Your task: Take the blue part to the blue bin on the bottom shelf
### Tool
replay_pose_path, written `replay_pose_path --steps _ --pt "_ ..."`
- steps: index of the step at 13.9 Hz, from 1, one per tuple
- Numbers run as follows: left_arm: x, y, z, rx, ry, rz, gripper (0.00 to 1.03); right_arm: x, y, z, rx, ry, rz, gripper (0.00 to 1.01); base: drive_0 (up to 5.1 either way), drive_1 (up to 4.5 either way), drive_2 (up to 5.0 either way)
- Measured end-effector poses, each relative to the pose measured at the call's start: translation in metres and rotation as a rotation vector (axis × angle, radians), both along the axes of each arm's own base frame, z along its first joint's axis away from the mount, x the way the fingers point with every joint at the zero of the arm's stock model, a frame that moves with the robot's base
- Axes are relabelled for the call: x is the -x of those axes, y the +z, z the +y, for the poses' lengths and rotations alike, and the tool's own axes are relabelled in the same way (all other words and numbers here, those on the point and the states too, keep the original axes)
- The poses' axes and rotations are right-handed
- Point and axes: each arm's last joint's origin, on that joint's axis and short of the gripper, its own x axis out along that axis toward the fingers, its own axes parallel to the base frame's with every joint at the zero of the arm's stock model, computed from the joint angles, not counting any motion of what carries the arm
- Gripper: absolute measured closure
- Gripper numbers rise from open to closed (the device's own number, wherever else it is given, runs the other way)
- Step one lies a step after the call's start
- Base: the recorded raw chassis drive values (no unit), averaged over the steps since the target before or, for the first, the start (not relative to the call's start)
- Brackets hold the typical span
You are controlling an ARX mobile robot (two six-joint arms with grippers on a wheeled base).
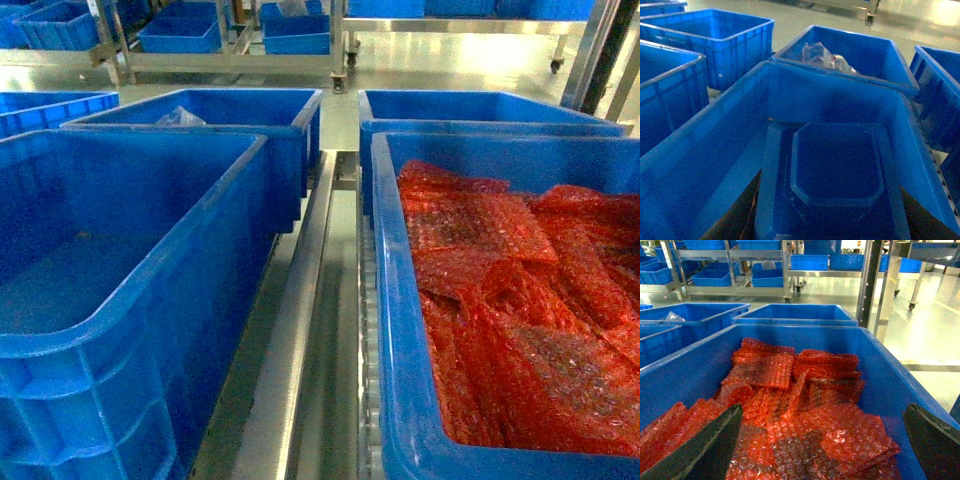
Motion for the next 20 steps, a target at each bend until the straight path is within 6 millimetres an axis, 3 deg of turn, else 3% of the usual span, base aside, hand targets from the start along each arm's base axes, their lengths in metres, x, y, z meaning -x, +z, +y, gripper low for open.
replay_pose_path --steps 1,2,3,5,11,20 --pt "-0.028 -0.006 -0.001 0.019 0.012 0.040 0.23 0.000 0.000 0.000 0.000 0.000 0.000 0.03 0.0 0.00 0.0" --pt "-0.027 -0.005 -0.001 0.020 0.012 0.033 0.09 0.000 0.000 0.000 0.000 0.000 0.000 0.03 0.0 0.00 0.0" --pt "-0.028 -0.005 0.001 0.024 -0.018 -0.038 0.06 0.000 0.000 0.000 0.000 0.000 0.000 0.03 0.0 0.00 0.0" --pt "-0.011 -0.018 0.006 -0.036 -0.150 -0.189 0.28 0.000 0.000 0.000 0.000 0.000 0.000 0.03 0.0 0.00 0.0" --pt "0.034 -0.053 0.026 -0.087 -0.161 -0.206 1.02 0.000 0.000 0.000 0.000 0.000 0.000 0.03 0.0 0.00 0.0" --pt "0.071 -0.080 0.025 -0.087 -0.173 -0.207 1.01 0.000 0.000 0.000 0.000 0.000 0.000 0.03 0.0 0.00 0.0"
